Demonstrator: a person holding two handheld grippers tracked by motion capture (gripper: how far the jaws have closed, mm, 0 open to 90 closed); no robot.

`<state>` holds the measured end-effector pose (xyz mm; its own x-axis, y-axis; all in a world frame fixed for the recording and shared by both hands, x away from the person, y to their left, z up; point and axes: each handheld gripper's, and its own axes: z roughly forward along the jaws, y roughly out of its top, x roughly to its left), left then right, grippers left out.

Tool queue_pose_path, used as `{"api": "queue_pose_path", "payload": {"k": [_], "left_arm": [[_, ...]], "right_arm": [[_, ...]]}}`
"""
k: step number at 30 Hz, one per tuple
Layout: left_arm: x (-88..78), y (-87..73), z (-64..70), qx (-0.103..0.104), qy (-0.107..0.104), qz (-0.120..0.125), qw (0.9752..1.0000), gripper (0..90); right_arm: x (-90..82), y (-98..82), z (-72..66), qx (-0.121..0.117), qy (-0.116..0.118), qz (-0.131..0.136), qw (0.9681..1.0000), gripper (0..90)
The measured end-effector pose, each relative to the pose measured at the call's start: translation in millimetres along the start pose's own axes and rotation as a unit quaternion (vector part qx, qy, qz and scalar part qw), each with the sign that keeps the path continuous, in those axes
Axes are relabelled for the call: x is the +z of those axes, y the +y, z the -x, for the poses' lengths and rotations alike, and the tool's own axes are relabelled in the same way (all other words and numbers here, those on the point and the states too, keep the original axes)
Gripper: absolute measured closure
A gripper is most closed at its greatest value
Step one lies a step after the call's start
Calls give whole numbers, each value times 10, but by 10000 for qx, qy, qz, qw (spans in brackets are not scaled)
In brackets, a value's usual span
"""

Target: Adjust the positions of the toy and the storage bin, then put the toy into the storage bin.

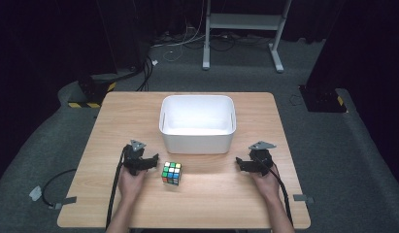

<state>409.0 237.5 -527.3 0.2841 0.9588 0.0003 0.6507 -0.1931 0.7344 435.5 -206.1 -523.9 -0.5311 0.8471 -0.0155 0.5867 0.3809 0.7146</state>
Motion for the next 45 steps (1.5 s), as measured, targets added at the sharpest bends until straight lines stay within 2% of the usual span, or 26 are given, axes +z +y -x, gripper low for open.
{"api": "queue_pose_path", "payload": {"k": [16, 19, 23, 28, 30, 34, 41, 44, 45], "left_arm": [[-11, -15, 16, -63, 20, -45, 10000, 139], [-49, -23, 9, -47, 22, -148, 9999, 145], [-131, -115, -4, -88, 4, -46, 10000, 150], [-222, -143, -32, -185, -70, 54, 9998, 152], [-235, -141, -33, -186, -88, 65, 9998, 153], [-256, -130, 2, -57, -89, 56, 9999, 152], [-277, -128, 7, -127, -99, 29, 9999, 152], [-288, -127, 13, -118, -101, 16, 9999, 152], [-299, -126, 21, -43, -99, -16, 9999, 152]], "right_arm": [[0, 0, 1, 3, 2, 0, 10000, 209], [0, 0, 1, 3, 2, 0, 10000, 209], [0, -1, 0, 11, 1, -1, 10000, 209], [0, 0, 0, 4, 2, 2, 10000, 209], [0, 0, -1, 13, 2, -1, 10000, 209], [0, 0, 0, 6, 3, 2, 10000, 209], [0, 0, 0, 7, 2, 2, 10000, 209], [0, 0, 0, 6, 2, 2, 10000, 209], [0, 0, 0, 5, 2, 3, 10000, 209]]}}
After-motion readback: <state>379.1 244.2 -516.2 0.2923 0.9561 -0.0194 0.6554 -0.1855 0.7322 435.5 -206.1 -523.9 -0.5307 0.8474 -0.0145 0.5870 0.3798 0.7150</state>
